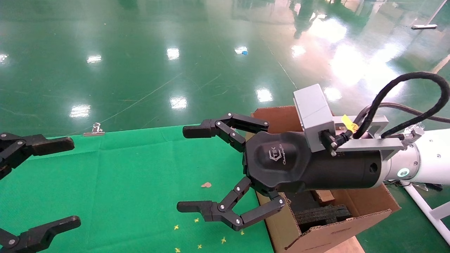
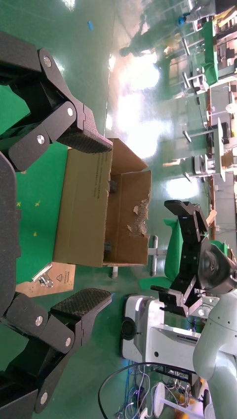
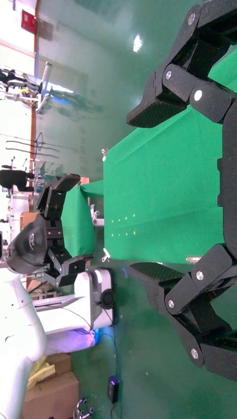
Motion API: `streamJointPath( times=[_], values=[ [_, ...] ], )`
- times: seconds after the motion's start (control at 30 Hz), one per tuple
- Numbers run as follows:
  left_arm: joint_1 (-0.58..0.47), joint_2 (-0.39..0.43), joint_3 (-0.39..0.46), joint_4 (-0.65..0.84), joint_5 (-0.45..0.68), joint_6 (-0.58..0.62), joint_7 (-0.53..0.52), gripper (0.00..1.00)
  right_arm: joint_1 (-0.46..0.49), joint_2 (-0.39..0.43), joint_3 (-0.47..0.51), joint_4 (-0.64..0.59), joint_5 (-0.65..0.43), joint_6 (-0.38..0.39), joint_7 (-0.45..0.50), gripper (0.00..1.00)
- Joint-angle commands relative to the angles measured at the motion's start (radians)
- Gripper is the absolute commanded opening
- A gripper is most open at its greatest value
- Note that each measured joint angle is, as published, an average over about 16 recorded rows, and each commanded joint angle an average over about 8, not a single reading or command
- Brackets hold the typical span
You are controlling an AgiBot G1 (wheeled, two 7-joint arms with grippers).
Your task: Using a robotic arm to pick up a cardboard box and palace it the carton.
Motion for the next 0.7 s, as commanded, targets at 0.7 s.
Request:
streamJointPath(
  times=[0.7],
  values=[
    [0.000, 0.000, 0.000, 0.000, 0.000, 0.000, 0.000, 1.00, 0.013, -0.003, -0.015, -0.013, -0.007, 0.002, 0.004, 1.00]
  ],
)
